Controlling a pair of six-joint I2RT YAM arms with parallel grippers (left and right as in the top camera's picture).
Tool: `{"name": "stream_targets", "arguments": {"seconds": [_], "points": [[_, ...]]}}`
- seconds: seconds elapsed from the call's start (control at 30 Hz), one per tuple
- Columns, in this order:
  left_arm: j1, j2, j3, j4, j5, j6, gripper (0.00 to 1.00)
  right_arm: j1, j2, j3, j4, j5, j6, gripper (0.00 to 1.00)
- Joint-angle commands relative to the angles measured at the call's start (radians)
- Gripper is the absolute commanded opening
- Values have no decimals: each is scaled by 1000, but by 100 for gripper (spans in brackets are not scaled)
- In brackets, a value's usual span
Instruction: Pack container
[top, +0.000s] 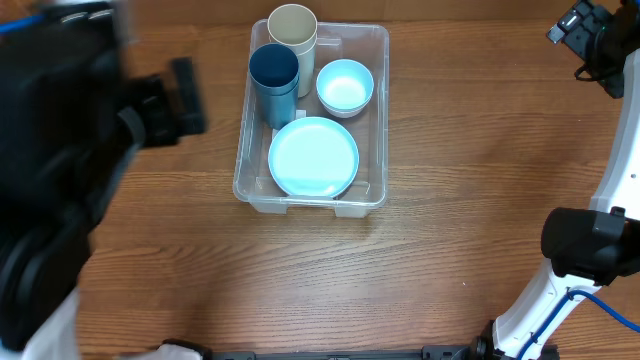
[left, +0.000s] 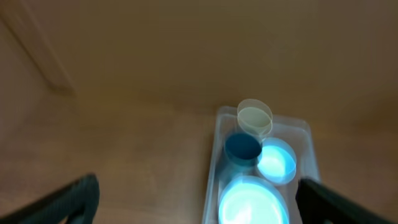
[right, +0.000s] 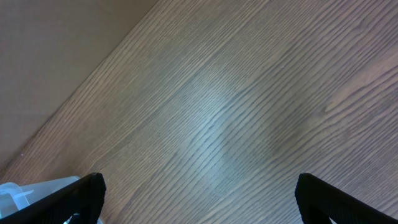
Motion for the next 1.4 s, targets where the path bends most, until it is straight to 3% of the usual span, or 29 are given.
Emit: {"name": "stream_targets", "arguments": {"seconds": [0.0, 0.17, 0.23, 0.4, 0.53, 0.7, 1.0, 1.37], "points": [[126, -204, -407, 341, 98, 68, 100, 0, -23, 18, 5, 10, 3, 100], [279, -531, -1092, 937, 323, 103, 100, 0, -23, 18, 5, 10, 3, 100], [305, -638, -1299, 1084, 374, 103, 100, 0, -23, 18, 5, 10, 3, 100], [353, -896, -1744, 1347, 421, 99, 100, 0, -23, 18, 5, 10, 3, 100], [413, -1115, -2008, 1467, 478, 98, 100, 0, -23, 18, 5, 10, 3, 100], [440, -1287, -2157, 1470, 497, 101, 100, 0, -23, 18, 5, 10, 3, 100], [440, -1416, -2347, 1383, 496, 121, 100, 0, -23, 18, 5, 10, 3, 100], [440, -1419, -2356, 1347, 476, 152, 100, 0, -23, 18, 5, 10, 3, 100]]}}
